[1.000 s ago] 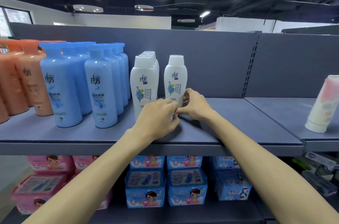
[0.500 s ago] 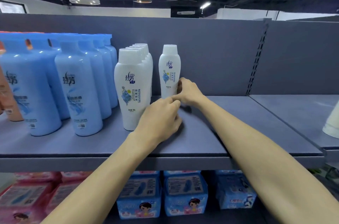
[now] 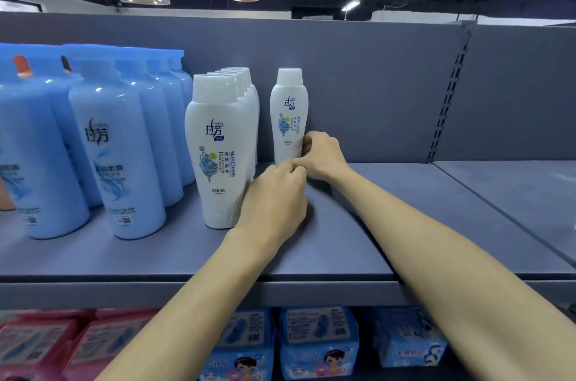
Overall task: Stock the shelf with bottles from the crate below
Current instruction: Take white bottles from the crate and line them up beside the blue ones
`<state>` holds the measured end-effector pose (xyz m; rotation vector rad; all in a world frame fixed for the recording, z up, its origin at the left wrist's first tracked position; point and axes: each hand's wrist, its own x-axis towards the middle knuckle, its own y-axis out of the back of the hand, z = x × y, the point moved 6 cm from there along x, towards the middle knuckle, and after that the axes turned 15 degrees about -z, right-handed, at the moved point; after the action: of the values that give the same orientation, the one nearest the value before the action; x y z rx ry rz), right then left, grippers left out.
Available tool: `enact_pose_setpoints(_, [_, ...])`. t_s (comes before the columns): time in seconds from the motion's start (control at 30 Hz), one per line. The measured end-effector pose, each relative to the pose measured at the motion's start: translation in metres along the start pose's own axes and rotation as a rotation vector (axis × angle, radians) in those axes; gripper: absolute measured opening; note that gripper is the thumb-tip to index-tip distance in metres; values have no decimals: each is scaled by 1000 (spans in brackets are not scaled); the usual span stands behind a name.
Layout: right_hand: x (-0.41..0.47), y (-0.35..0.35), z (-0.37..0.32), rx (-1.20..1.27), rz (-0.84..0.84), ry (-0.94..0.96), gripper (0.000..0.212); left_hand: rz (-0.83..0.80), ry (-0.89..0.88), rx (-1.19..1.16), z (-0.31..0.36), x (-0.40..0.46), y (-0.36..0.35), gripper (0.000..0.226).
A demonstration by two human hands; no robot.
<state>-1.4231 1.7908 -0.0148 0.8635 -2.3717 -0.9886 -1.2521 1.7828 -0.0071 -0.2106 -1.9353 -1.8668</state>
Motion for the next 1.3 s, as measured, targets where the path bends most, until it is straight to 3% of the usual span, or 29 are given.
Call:
enact_pose_setpoints(0.1, [2, -3, -2, 6, 1, -22, 35, 48, -51, -20, 2, -1, -3, 28])
enact_pose_setpoints(0.4, [0, -3, 4, 26, 27, -37, 38, 63, 8, -45, -3, -1, -2, 21])
enact_pose_setpoints(0.6, [-16, 10, 9, -33, 8, -62, 75, -11, 55, -66, -5, -3, 0, 10])
enact_pose_setpoints(1.03, [-136, 21, -48, -155, 58, 74, 45, -16, -50, -131, -29, -83, 45, 11])
enact_pose_setpoints(1.3, [-186, -3, -89, -186, 21, 97, 42, 9, -29, -97, -52, -133, 77, 13])
